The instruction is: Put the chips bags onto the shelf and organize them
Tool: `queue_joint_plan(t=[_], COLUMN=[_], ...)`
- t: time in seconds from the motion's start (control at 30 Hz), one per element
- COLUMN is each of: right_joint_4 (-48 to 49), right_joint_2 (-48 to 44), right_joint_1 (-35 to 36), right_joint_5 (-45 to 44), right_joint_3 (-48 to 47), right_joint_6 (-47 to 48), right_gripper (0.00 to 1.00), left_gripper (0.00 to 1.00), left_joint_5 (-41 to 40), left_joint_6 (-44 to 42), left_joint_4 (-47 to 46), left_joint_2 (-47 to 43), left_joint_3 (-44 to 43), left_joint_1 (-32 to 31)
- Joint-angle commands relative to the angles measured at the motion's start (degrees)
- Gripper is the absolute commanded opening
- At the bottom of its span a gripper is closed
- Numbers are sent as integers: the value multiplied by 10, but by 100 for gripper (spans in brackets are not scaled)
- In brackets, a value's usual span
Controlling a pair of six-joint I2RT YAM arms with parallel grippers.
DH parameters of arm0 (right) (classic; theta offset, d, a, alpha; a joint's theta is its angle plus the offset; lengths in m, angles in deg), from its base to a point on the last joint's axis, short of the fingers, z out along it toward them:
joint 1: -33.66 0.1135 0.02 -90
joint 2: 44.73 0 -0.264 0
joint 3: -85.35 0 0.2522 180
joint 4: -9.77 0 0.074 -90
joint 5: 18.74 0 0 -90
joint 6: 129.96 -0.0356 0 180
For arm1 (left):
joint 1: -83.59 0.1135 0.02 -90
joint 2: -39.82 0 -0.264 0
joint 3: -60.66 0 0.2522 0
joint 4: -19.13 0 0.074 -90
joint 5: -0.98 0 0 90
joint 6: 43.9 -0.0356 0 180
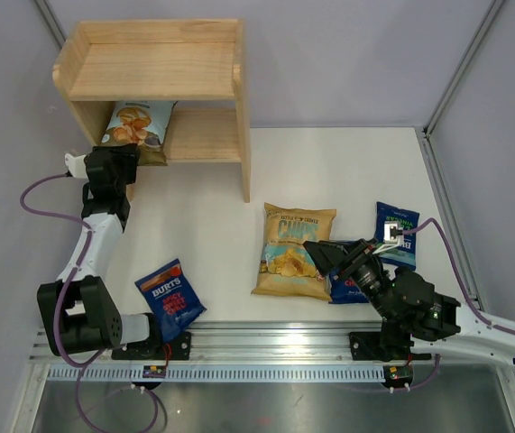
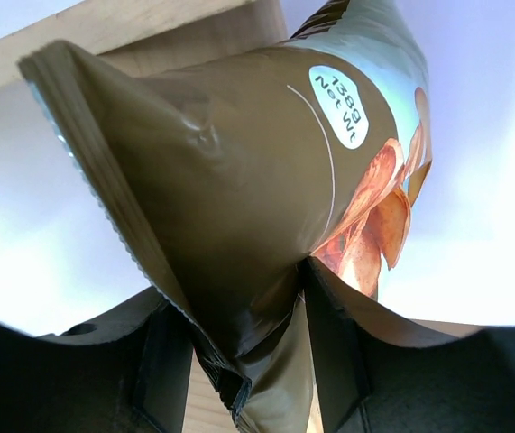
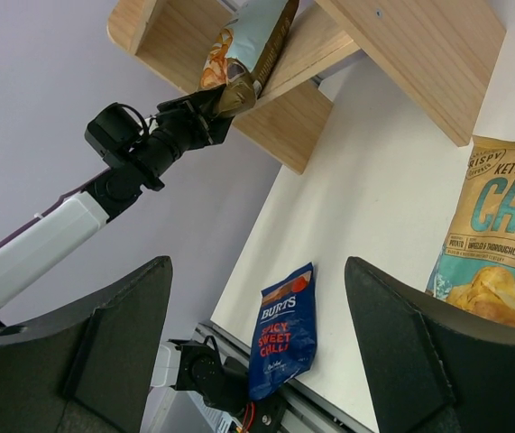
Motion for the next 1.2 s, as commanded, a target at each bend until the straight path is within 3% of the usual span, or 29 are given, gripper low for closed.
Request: queue_joint_plan(t=[0.0,0.4,0.57,0.73,0.87,1.0,1.17], right_joint_4=[-2,-14,-16,-42,-128,-241,-352], right_joint_2=[-8,-17,-23,-20,4,66,149], right_joint_1=[3,2,3,2,2,2,-10], right_joint_5=[-23,-26,-29,-33,-75,-96,-94], right_joint_3=[0,3,3,-4,-46,-121,-203], right_joint_6=[-6,-12,-12,-6,-16,-11,11], right_gripper=[85,84,85,85,93,99,99], left_gripper=[40,34,50,79,99,99,99], left_joint_5=[11,-3,-18,-39,-44,-43,-35], left_joint_6=[5,59,56,38,23,4,-15], left_joint_4=[74,43,33,42,35,26,40], left_joint_2=[22,47,10,-25,-51,-76,-118], left_joint_3=[-8,-8,14,40,58,66,65], left_joint_1=[2,1,-2,-2,-2,-2,-2])
